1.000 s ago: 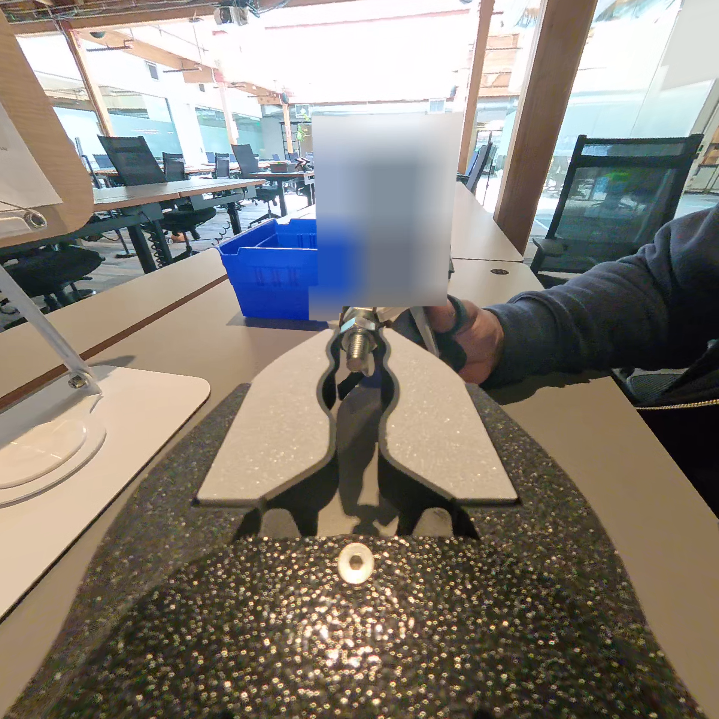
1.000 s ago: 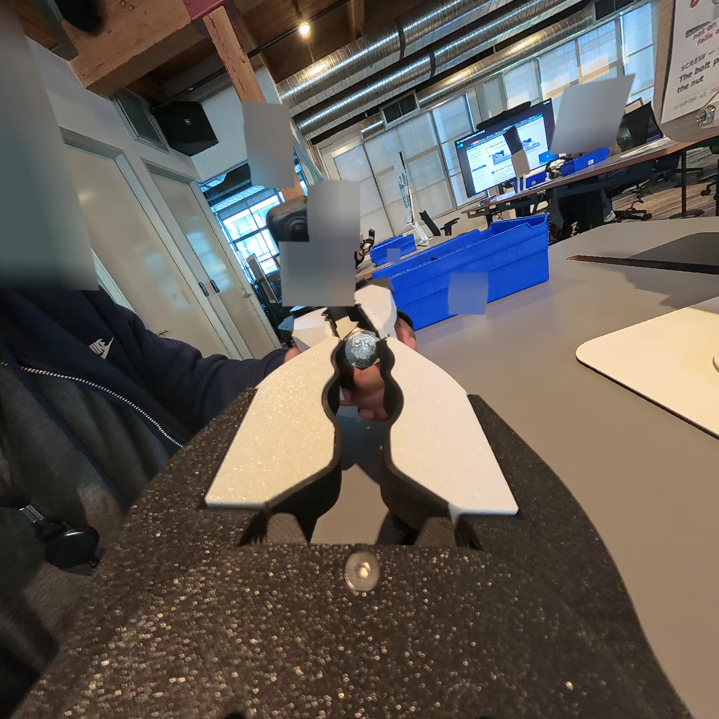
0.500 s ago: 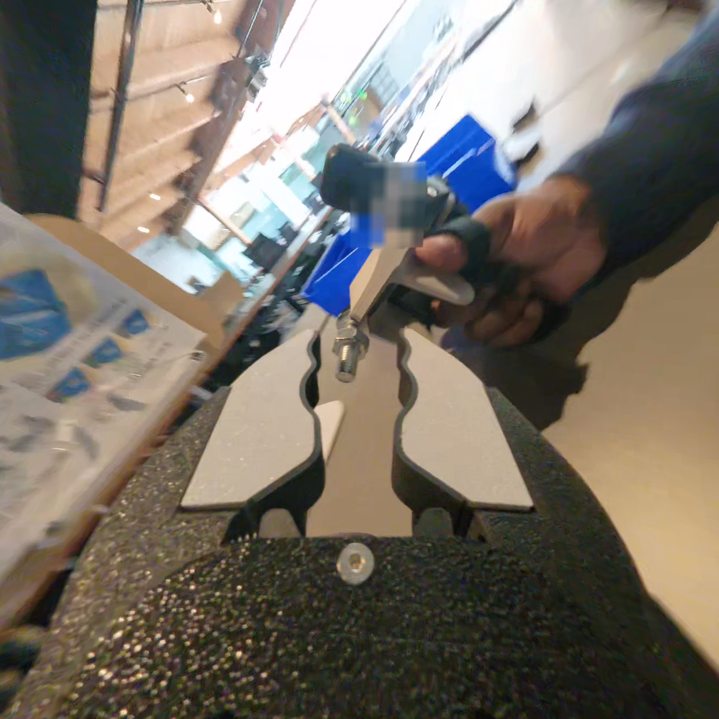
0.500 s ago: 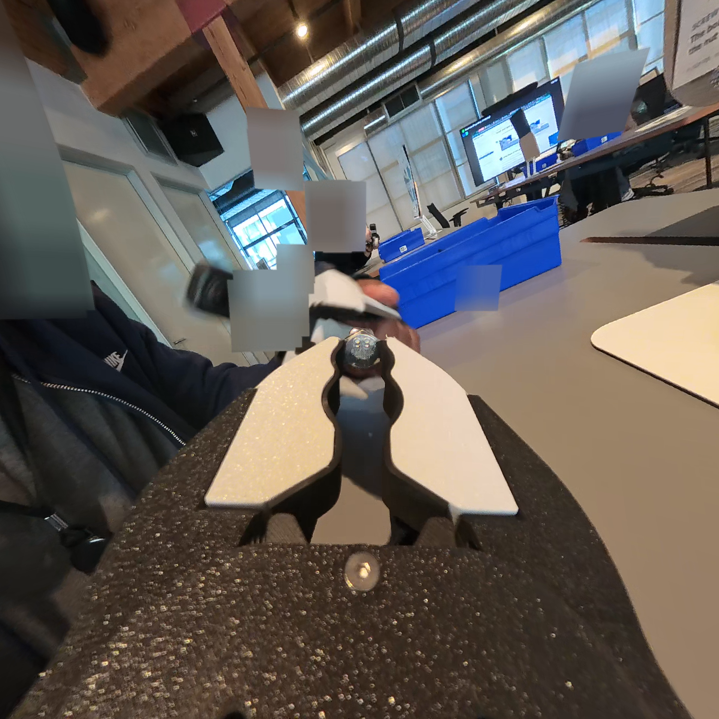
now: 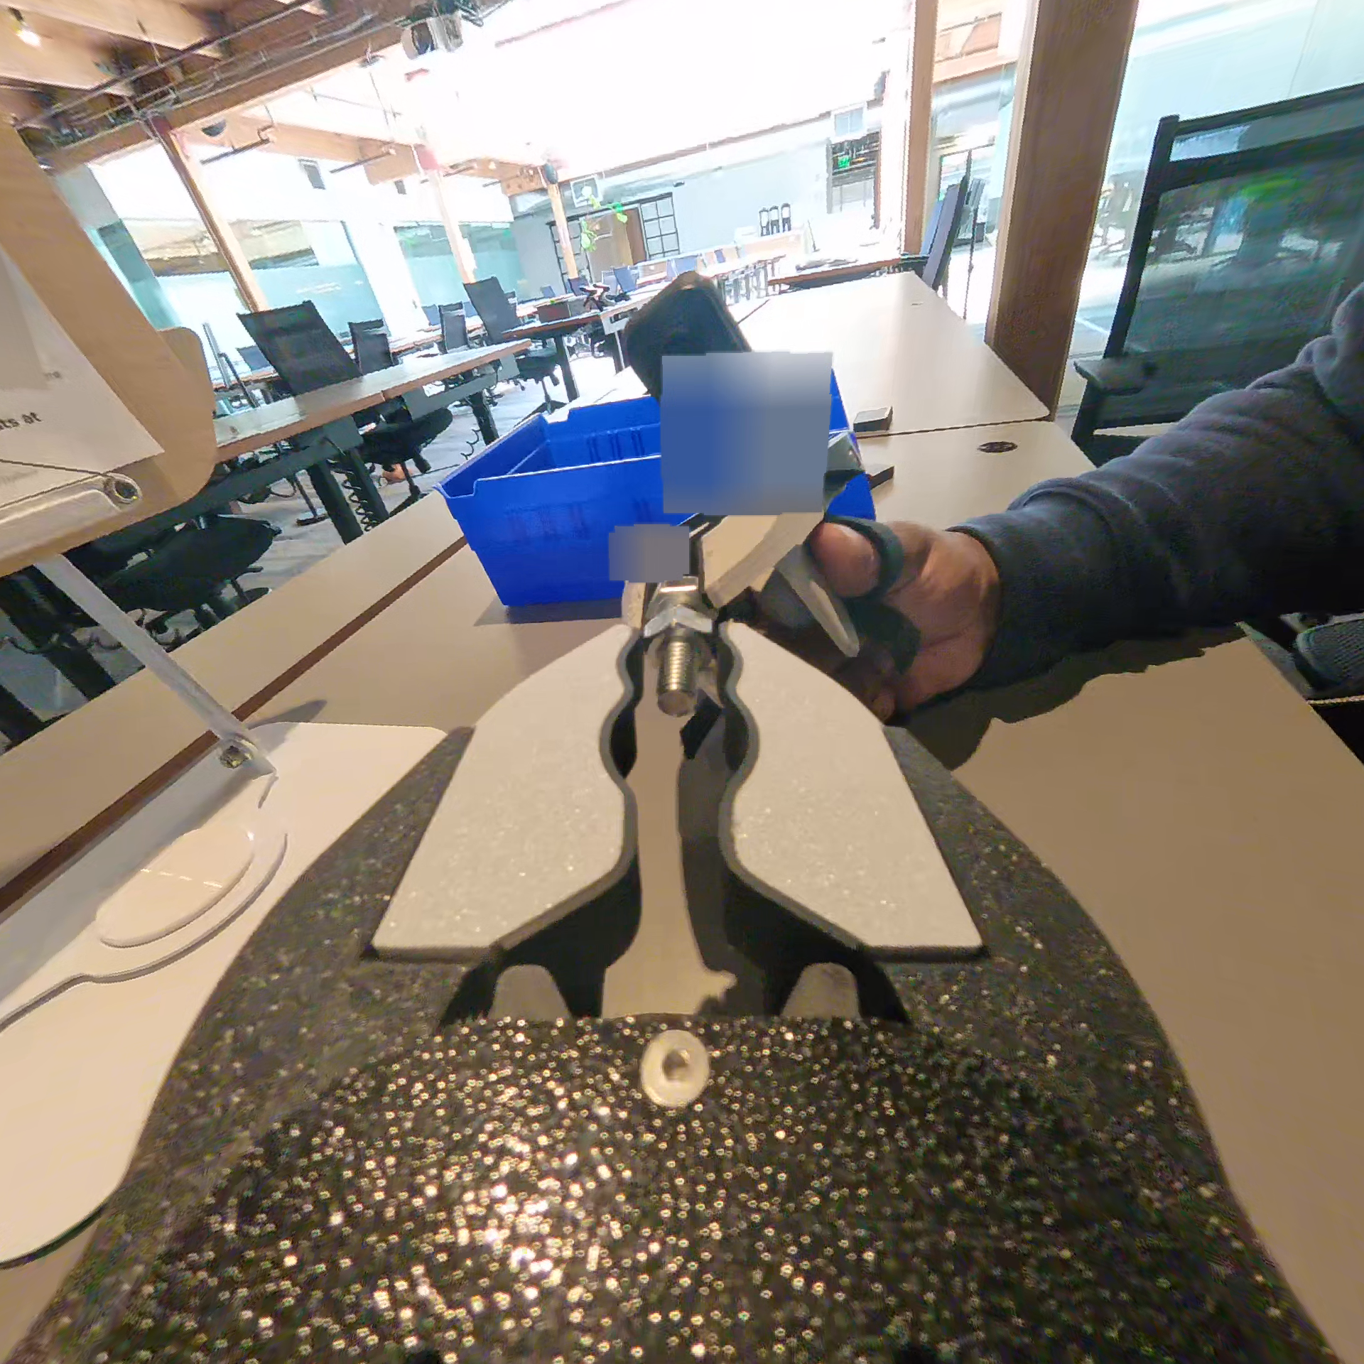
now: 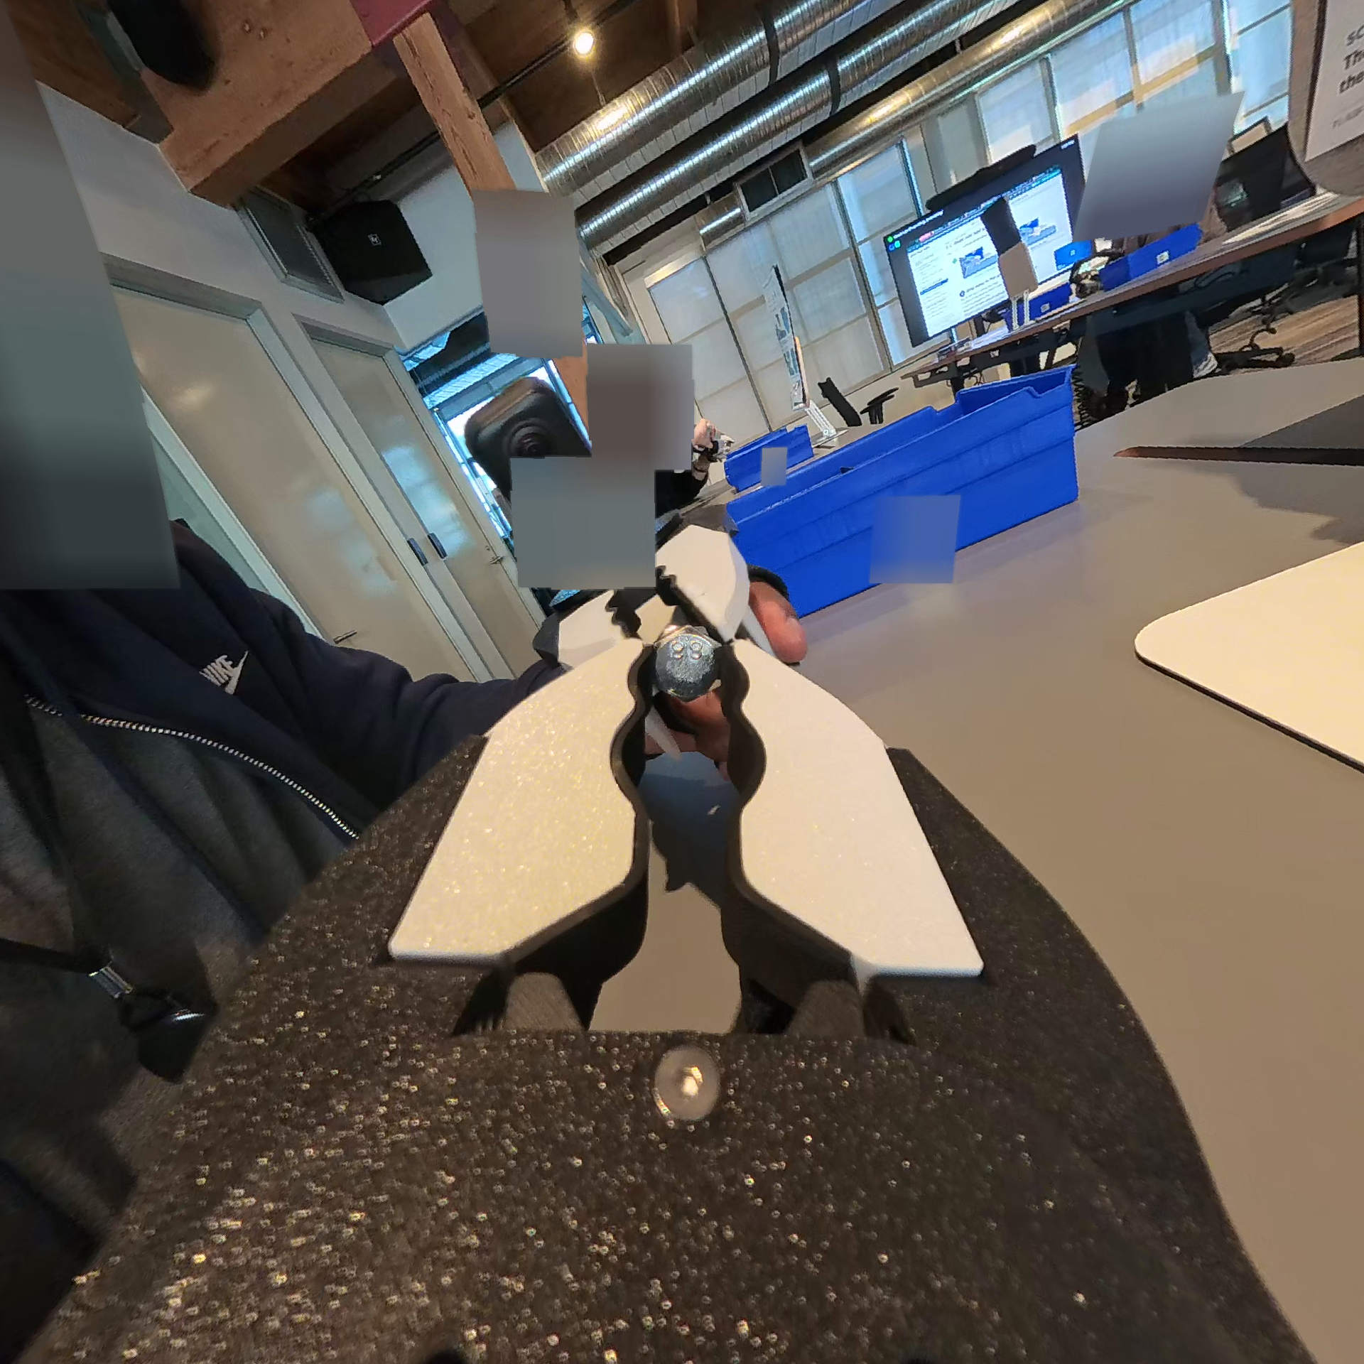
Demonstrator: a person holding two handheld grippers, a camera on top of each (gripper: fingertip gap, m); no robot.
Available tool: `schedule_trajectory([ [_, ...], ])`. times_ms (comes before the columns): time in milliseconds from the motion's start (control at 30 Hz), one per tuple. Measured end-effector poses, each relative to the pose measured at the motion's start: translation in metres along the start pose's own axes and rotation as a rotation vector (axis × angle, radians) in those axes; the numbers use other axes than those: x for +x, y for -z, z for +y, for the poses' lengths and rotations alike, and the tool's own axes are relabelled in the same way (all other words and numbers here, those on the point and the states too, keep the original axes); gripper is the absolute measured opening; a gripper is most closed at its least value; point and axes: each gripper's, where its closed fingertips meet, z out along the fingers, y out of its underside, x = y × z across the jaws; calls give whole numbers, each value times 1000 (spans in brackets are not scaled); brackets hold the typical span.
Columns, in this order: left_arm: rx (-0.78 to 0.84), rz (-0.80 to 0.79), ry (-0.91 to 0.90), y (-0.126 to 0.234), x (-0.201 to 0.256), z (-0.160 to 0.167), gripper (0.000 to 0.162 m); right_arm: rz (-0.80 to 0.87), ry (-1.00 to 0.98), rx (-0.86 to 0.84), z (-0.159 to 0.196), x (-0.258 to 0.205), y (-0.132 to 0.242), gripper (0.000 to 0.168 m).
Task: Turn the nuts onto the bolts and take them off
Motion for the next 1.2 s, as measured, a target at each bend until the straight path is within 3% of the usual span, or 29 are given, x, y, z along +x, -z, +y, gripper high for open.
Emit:
schedule_trajectory([
  [133, -40, -55, -158, 1, -1, 1, 17, 3, -5, -7, 1, 1, -1, 17],
  [333, -168, -263, -891, 4, -4, 2, 17, 5, 1, -29, 4, 0, -3, 17],
  [433, -103, -228, -810, 4, 1, -3, 33, 7, 0, -24, 4, 0, -2, 16],
  [600, -37, -85, -342, 5, 0, -3, 45, 7, 2, -11, 2, 0, -1, 17],
  [733, -5, -46, -119, 4, -4, -2, 39, 5, 7, -12, 2, -1, -1, 16],
  [900, 5, -9, -45, 3, -2, -2, 29, 4, 8, -14, 2, -1, -1, 16],
  [967, -9, 9, -55, 3, 1, 0, 17, 8, 11, -18, 3, -1, -1, 16],
  [1067, -35, -48, -209, 3, 0, 0, 17, 5, 5, -16, 3, -1, -1, 17],
  [1200, -116, -222, -752, 3, -2, 1, 17, 1, 3, -17, 3, -1, -2, 17],
])
